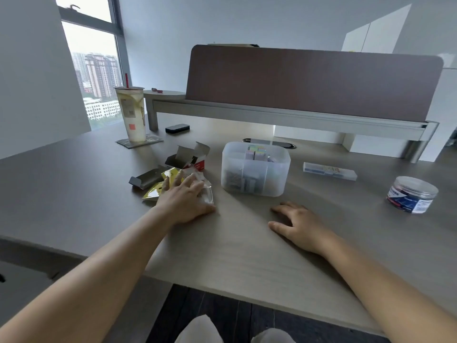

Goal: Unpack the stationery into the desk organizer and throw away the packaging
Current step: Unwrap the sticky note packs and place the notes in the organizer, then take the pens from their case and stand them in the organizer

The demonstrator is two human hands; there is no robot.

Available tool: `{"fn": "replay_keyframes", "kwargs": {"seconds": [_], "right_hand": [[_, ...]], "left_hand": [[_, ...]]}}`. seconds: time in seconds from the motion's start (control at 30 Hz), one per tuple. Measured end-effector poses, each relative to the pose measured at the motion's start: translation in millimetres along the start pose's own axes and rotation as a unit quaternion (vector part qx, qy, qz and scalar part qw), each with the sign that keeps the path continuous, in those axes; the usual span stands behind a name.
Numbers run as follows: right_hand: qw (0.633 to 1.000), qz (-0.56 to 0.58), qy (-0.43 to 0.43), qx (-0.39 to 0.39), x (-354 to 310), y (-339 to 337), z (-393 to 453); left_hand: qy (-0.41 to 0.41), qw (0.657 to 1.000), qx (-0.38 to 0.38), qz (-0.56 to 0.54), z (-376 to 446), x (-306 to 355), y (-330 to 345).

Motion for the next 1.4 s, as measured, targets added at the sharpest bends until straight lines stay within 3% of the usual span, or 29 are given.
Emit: {"fn": "replay_keyframes", "kwargs": {"seconds": [0.13, 0.33, 0.47, 0.73, 1.0, 1.27, 1.4], "right_hand": [[1.0, 0.006, 0.019, 0.006, 12, -2, -5], [0.998, 0.015, 0.061, 0.03, 36, -11, -21], [0.994, 0.024, 0.093, 0.046, 63, -17, -24], [0.978, 0.03, 0.162, 0.131, 125, -38, -4], [0.971, -0.009, 0.186, 0.15, 159, -44, 58], [0.972, -0.053, 0.204, 0.104, 180, -43, 120], [0.967, -0.098, 0.183, 0.149, 169, -48, 113]], "left_hand": [[0.022, 0.999, 0.039, -0.017, -1, -1, -3], [0.172, 0.971, 0.149, -0.068, -22, 47, -18], [0.244, 0.963, 0.088, -0.071, -19, 95, -9], [0.221, 0.97, -0.088, -0.044, 14, 121, 27], [0.232, 0.968, -0.088, -0.045, 26, 119, 31], [0.242, 0.964, -0.095, -0.048, 44, 120, 35], [0.24, 0.965, -0.095, -0.054, 43, 121, 33]]}}
Point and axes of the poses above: each hand's wrist, its own z-axis towards the middle knuckle, its own y-axis out of the palm, x = y × z, the point moved 3 cm from there along z, towards the middle knuckle, and after that the axes turned 3 degrees about y, right-handed, at the moved point
